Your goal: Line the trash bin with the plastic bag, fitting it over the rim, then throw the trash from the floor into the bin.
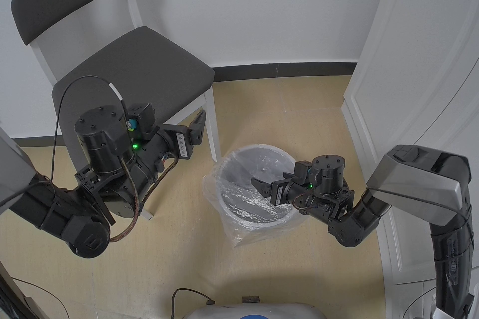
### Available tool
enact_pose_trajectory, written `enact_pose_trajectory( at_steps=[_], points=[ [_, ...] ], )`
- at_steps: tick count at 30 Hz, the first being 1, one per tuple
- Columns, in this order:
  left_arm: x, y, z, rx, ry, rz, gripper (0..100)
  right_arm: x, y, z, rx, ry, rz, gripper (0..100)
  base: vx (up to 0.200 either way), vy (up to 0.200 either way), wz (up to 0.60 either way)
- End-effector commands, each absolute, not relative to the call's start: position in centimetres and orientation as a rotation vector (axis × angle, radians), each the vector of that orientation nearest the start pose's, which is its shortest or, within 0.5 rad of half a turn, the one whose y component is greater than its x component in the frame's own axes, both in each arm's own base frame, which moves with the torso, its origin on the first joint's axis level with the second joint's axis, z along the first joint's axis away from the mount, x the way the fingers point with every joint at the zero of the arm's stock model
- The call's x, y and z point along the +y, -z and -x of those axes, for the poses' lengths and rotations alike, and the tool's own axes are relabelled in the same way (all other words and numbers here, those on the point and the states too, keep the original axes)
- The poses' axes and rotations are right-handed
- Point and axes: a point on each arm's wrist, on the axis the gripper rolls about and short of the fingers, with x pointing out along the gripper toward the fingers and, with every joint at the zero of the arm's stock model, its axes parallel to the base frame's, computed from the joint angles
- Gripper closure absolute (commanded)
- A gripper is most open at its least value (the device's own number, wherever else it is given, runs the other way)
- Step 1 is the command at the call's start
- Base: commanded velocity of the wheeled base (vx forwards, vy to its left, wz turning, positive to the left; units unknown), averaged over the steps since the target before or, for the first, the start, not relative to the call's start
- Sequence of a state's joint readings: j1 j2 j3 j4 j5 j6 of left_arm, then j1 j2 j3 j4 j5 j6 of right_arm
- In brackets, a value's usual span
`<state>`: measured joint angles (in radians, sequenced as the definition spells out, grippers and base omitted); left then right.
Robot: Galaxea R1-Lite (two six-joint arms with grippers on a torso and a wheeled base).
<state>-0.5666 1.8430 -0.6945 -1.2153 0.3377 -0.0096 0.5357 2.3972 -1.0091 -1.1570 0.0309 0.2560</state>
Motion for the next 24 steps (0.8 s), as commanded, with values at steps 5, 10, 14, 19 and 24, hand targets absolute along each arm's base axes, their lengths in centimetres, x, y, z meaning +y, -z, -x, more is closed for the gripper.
enact_pose_trajectory(
  at_steps=[5,10,14,19,24],
  points=[
    [-15.5,-16.6,-27.7,-0.055,0.258,0.022,0,22.2,2.6,-36.8,0.308,-0.548,-0.204,0,0.000,0.000,0.00],
    [-15.5,-16.4,-27.6,-0.047,0.261,0.015,0,22.7,3.1,-36.3,0.326,-0.566,-0.200,0,0.000,0.000,0.00],
    [-15.5,-16.3,-27.5,-0.048,0.260,0.002,0,22.8,3.2,-35.9,0.334,-0.573,-0.195,0,0.000,0.000,0.00],
    [-15.5,-16.2,-27.5,-0.043,0.260,-0.006,0,23.0,2.7,-35.8,0.322,-0.576,-0.198,0,0.000,0.000,0.00],
    [-15.4,-16.2,-27.5,-0.044,0.260,-0.007,0,23.0,2.7,-35.6,0.324,-0.579,-0.197,100,0.000,0.000,0.00]
  ],
)
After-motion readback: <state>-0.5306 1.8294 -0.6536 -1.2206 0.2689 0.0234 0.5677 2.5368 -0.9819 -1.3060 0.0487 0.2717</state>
